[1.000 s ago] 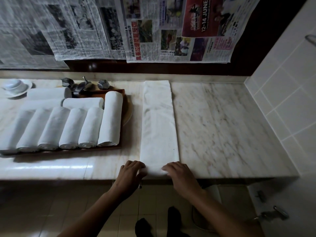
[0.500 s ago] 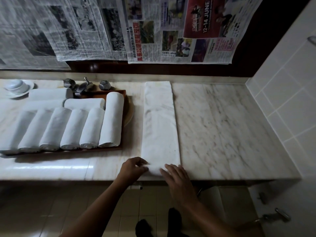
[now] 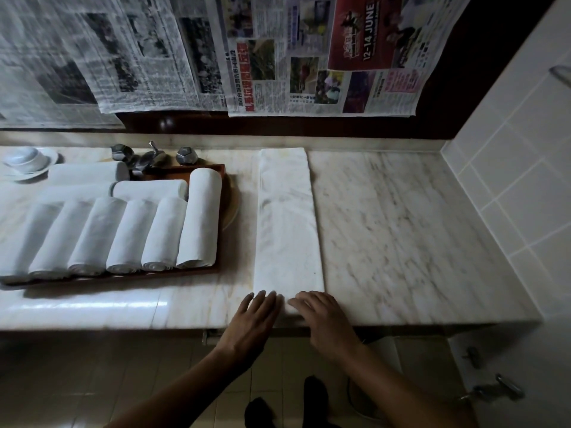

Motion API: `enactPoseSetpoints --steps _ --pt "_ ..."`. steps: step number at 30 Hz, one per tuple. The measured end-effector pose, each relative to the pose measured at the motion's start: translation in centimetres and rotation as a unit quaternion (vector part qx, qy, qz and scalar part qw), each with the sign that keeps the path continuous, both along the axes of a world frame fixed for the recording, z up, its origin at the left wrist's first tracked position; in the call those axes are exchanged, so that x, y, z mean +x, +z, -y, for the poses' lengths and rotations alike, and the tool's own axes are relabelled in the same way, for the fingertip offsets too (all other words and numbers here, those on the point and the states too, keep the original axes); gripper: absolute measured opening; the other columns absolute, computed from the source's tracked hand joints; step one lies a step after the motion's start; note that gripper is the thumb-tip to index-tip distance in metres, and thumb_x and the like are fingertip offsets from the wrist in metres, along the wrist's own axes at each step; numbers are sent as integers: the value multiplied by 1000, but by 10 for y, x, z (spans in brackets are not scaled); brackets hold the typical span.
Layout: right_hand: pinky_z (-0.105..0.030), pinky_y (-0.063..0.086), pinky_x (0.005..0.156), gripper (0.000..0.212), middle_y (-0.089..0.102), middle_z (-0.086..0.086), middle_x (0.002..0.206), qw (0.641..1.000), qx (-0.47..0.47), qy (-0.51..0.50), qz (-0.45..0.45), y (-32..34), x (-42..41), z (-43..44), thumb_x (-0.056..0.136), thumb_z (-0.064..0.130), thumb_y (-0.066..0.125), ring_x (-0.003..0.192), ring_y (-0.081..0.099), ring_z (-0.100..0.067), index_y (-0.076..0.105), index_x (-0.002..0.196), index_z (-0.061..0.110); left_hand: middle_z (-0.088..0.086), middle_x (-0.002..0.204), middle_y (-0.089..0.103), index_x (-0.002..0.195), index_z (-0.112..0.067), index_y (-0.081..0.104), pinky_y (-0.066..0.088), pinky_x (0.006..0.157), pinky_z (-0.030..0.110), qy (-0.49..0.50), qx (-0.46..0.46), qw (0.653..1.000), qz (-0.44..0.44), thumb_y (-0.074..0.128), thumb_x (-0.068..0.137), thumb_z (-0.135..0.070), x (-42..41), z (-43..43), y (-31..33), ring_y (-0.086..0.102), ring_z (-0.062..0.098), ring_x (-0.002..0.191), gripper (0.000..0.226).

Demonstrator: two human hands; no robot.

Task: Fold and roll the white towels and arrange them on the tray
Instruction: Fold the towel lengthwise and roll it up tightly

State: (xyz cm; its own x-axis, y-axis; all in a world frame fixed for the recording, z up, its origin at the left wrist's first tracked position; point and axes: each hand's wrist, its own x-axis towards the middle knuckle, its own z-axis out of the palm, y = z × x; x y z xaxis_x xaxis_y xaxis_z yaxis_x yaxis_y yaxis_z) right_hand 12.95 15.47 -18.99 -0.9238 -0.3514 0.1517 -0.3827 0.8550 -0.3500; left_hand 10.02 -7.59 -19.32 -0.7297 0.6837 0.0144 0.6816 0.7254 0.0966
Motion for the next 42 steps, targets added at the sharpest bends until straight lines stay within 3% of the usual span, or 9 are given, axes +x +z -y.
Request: enactPoseSetpoints --steps 5,11,17,22,25,28,31,38,42 --pt "-30 38 110 78 56 5 141 992 -29 -21 123 11 -15 -2 72 -10 56 131 47 -17 55 142 25 17 133 55 143 -1 51 56 94 38 -8 55 997 58 85 57 0 -13 4 12 60 30 111 93" --pt "-28 49 96 62 47 11 129 983 -61 -12 172 19 -20 -8 84 -7 54 119 50 -10 60 136 28 2 115 57 142 -9 55 52 82 33 52 114 986 114 70 76 6 -17 4 9 54 23 102 69" --pt "-32 50 91 45 59 6 118 987 -79 -52 133 16 -12 -12 95 3 57 109 50 -17 68 133 23 -5 102 56 113 -20 51 40 71 28 89 151 969 173 65 96 -14 -17 6 19 48 14 89 23" --pt "-33 53 88 59 64 2 118 996 -38 -84 -6 7 9 2 76 -11 61 111 54 -20 71 126 20 -13 108 48 90 -17 67 49 70 28 46 159 979 117 67 91 -15 -23 14 2 49 11 94 2" --pt "-38 52 100 49 64 -4 127 995 -11 -84 -61 1 27 15 84 2 55 118 55 -25 69 128 16 -16 103 44 80 -12 70 45 68 23 47 201 975 82 80 77 -2 -24 9 12 45 7 91 14" --pt "-42 49 105 54 62 -7 133 993 27 -96 -69 -2 34 19 87 6 41 122 54 -28 66 134 14 -12 107 58 95 -15 75 46 79 26 100 223 964 107 75 88 -16 -29 8 15 52 14 97 7" --pt "-46 50 105 56 61 -9 136 991 41 -111 -65 -7 32 20 87 6 41 124 53 -31 64 137 13 -9 104 67 109 -23 73 45 81 28 187 242 935 181 78 89 -32 -34 12 13 57 15 99 23" --pt "-50 33 115 58 58 -13 142 991 77 -95 -51 -12 14 14 87 9 44 131 54 -37 58 144 11 -12 93 73 102 -28 73 48 71 21 330 347 838 261 84 81 -41 -37 9 22 65 5 83 27" --pt "-51 25 119 65 53 -11 148 991 111 -81 -5 -10 6 11 87 13 38 138 48 -37 48 151 12 -7 132 61 130 -28 62 47 95 37 266 245 928 84 71 90 -52 -21 -2 9 55 15 119 48"
